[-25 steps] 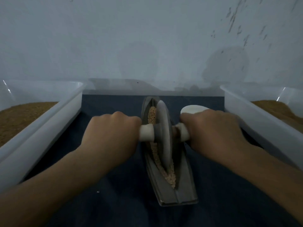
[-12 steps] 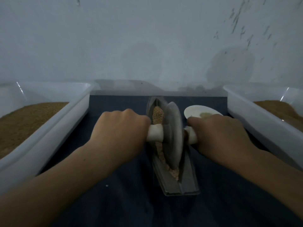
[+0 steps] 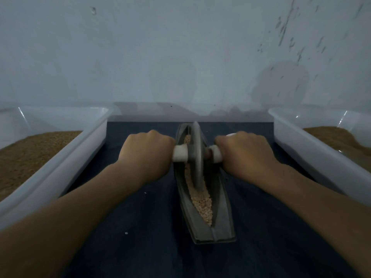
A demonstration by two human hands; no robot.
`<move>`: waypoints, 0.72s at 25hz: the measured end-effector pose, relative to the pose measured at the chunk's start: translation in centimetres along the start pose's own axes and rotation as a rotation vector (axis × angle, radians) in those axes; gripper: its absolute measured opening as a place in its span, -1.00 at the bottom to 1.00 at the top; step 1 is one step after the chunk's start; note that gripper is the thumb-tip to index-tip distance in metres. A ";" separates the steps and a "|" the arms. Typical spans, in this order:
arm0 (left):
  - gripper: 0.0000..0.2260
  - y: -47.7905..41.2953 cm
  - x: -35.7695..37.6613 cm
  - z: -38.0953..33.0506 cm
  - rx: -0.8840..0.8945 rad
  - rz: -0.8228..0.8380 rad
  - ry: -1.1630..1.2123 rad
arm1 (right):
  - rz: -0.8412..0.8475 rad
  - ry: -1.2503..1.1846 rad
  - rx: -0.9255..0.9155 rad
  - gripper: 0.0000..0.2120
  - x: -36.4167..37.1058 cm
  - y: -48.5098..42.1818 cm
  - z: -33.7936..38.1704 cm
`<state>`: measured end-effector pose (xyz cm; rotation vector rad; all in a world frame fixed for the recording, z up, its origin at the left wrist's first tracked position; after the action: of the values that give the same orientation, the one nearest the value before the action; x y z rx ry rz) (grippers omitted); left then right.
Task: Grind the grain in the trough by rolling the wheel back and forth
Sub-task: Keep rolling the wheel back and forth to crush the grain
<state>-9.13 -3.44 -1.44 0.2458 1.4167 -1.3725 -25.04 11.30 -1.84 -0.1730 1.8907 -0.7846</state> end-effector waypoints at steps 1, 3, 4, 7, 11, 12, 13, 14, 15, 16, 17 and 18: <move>-0.85 1.5 -0.9 -0.2 0.048 -0.077 -0.007 | -0.048 0.014 -0.032 -0.68 -0.9 1.8 0.2; -0.61 3.7 -2.8 -0.4 0.145 -0.182 -0.014 | -0.157 0.032 -0.076 -0.62 -2.9 4.3 0.3; -0.54 3.9 -3.7 -0.4 0.160 -0.217 -0.013 | -0.185 0.035 -0.075 -0.62 -3.6 4.9 0.1; -0.61 2.9 -2.2 -0.6 0.086 -0.091 -0.057 | -0.114 0.051 -0.038 -0.62 -2.7 4.0 0.0; -0.95 -1.6 0.8 0.1 -0.106 0.007 -0.006 | 0.002 0.029 0.102 -0.77 0.4 -2.2 0.1; -0.92 -2.0 1.0 0.2 -0.132 0.044 0.020 | 0.031 0.023 0.107 -0.78 0.6 -3.3 0.0; -0.90 -1.9 0.7 0.2 -0.139 0.064 0.044 | 0.054 0.013 0.095 -0.79 0.4 -3.6 0.0; -0.92 -1.2 0.4 0.3 -0.124 0.061 0.050 | 0.069 -0.004 0.073 -0.78 -0.1 -3.1 0.0; -0.96 0.0 0.0 0.2 -0.086 0.030 0.044 | 0.065 -0.009 0.036 -0.75 -0.6 -1.8 0.0; -0.87 1.4 -0.7 -0.1 -0.027 -0.050 0.039 | 0.030 0.001 -0.010 -0.71 -1.0 0.0 0.0; -0.71 2.9 -1.7 -0.3 0.045 -0.117 0.030 | -0.037 0.015 -0.053 -0.69 -1.8 1.8 0.1; -0.57 3.8 -2.8 -0.5 0.115 -0.173 0.031 | -0.103 0.022 -0.083 -0.68 -2.7 3.4 0.1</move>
<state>-5.43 -0.45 -1.65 0.2239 1.4128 -1.6003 -22.94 15.08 -1.78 -0.3163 1.9491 -0.7798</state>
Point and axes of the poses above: each hand's wrist, its own y-axis away from the middle knuckle, its own x-axis out of the palm, z = x × y, the point moved 3 cm from there along -y, towards the middle knuckle, and after that the axes turned 11 degrees about -z, right-handed, at the moved point
